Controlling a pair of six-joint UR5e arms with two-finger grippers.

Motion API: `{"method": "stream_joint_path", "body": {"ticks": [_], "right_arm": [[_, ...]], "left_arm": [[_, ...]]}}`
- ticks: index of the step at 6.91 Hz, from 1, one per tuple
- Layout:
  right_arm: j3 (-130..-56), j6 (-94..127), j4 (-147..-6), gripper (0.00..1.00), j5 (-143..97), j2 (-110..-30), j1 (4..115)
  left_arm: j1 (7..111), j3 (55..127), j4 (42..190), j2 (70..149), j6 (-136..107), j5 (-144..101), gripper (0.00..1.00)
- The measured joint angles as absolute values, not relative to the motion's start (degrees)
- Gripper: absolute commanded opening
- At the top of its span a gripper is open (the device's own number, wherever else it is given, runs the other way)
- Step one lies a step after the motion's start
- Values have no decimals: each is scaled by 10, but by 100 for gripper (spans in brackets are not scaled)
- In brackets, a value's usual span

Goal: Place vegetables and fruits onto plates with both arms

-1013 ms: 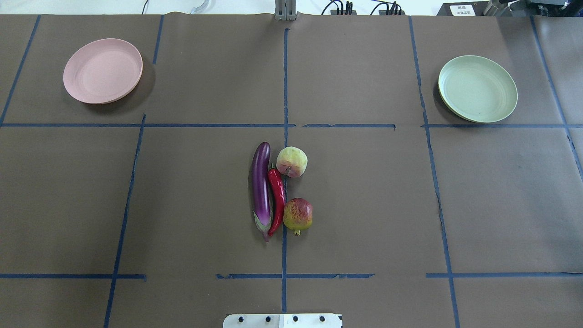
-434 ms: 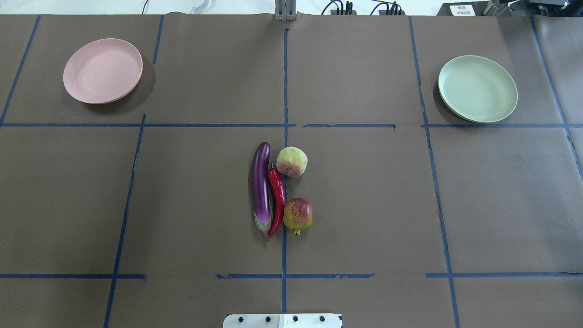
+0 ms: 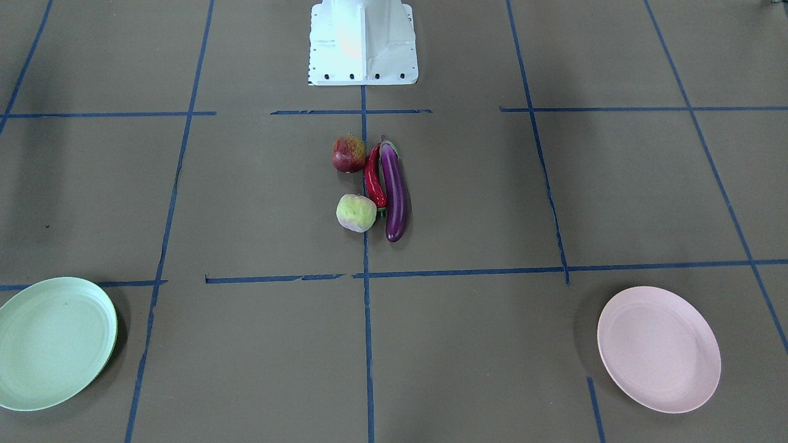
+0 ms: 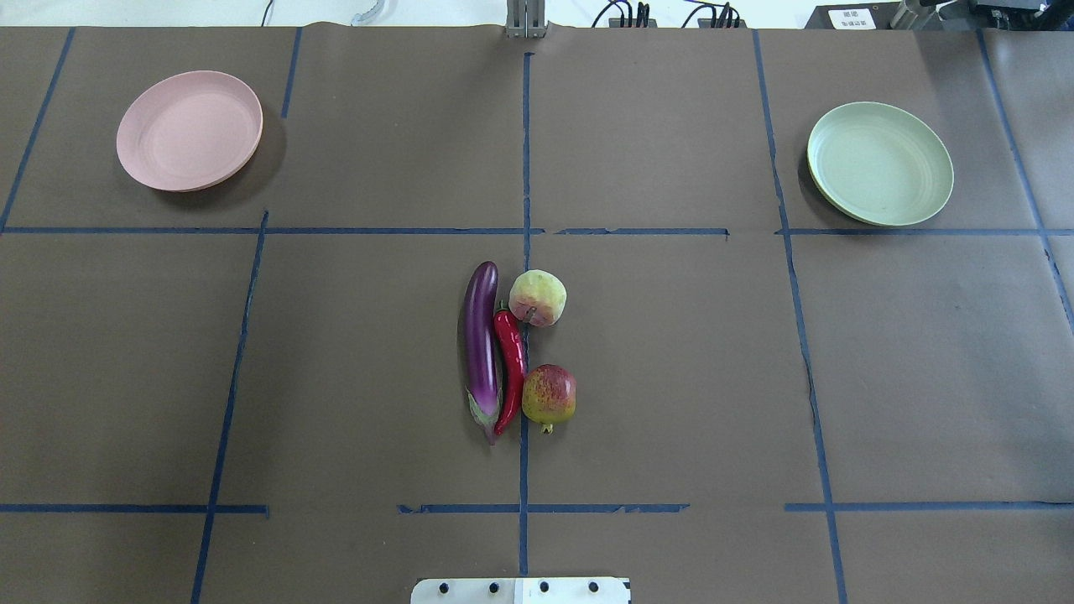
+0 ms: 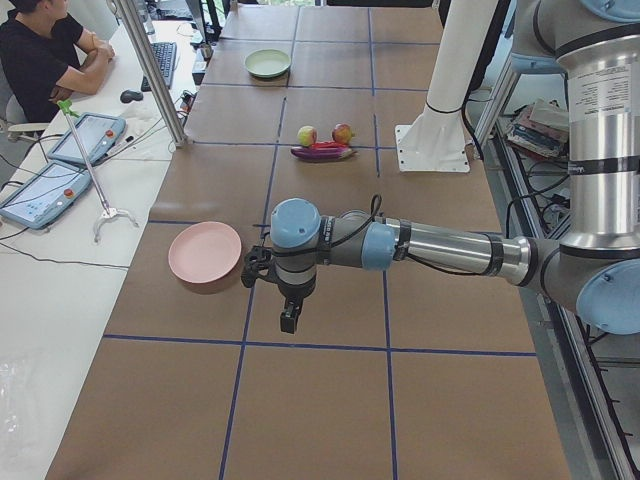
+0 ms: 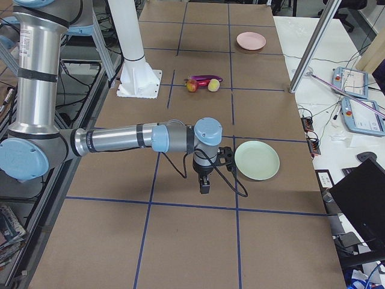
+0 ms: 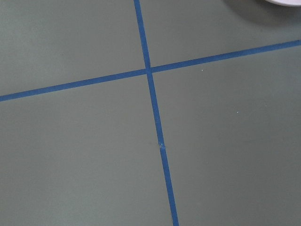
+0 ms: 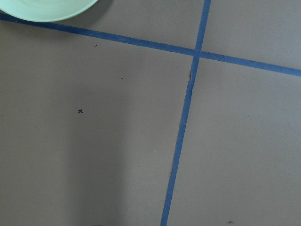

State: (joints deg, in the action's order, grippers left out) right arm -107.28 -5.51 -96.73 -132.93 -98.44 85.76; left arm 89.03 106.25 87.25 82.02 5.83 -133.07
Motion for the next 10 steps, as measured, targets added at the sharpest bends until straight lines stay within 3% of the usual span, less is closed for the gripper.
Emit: {"method": "stream_joint_path", "body": {"ticks": [3,6,8,10], "right_arm": [[-1102,31,-966,100,-1377,-958,804],[-1126,343,-965,100,-1368,-812,640],[-1124,586,-965,100,-1257,-684,475],[-1110,748,-965,100,-1131,-604,346]], "left_arm": [[890,1061,867,819,61,-1337,100],[889,1068,873,810,63,-1351,100],[889,1068,875,811,64,-1352,100],[889,1068,888,812,63,-1353,100]]}}
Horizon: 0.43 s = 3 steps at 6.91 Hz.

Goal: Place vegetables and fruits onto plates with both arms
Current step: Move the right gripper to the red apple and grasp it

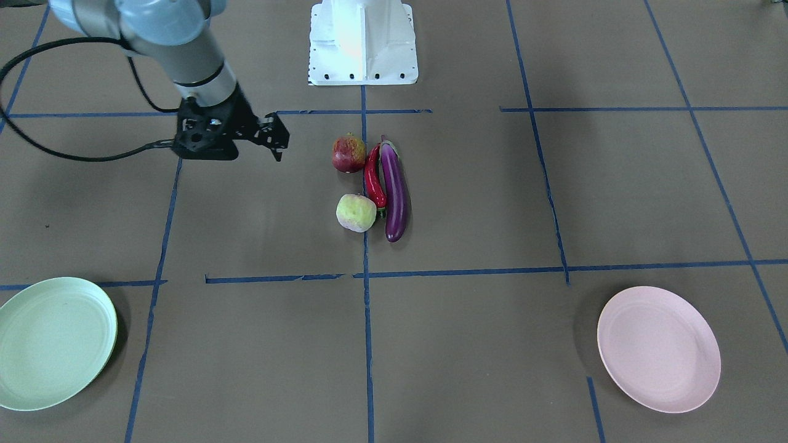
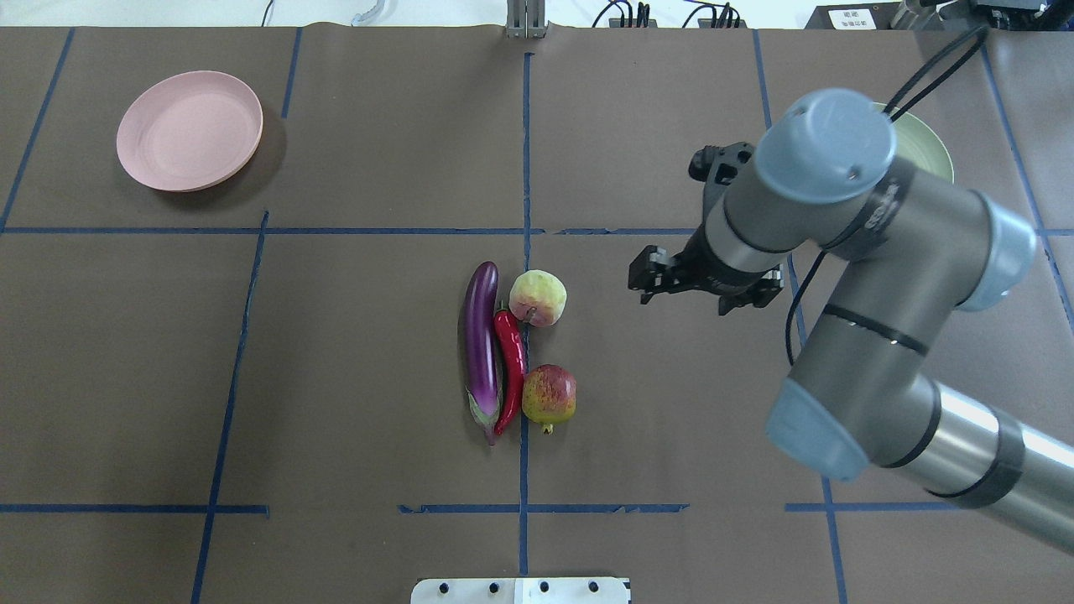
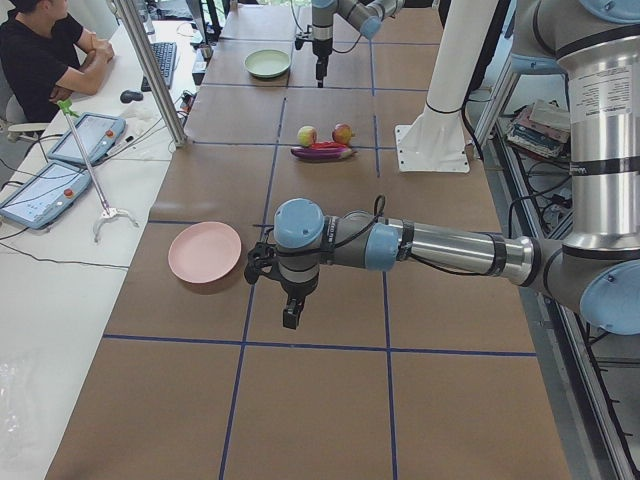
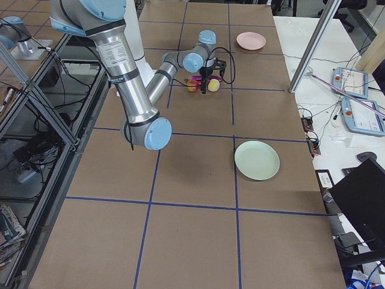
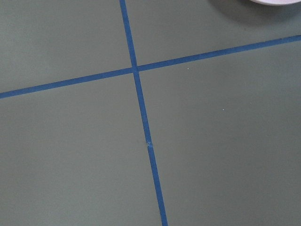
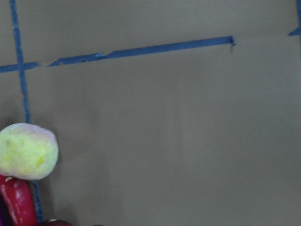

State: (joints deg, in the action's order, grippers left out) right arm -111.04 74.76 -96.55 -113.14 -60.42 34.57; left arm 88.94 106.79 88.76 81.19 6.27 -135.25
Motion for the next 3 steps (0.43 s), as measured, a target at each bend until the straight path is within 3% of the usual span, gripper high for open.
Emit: {"method": "stream_joint_path", "body": {"ticks": [3], "right_arm": [[-1026,845,-966,100,-1069,-518,269]], "left_arm": [[889,1069,895,812,62,-1353,100]]}}
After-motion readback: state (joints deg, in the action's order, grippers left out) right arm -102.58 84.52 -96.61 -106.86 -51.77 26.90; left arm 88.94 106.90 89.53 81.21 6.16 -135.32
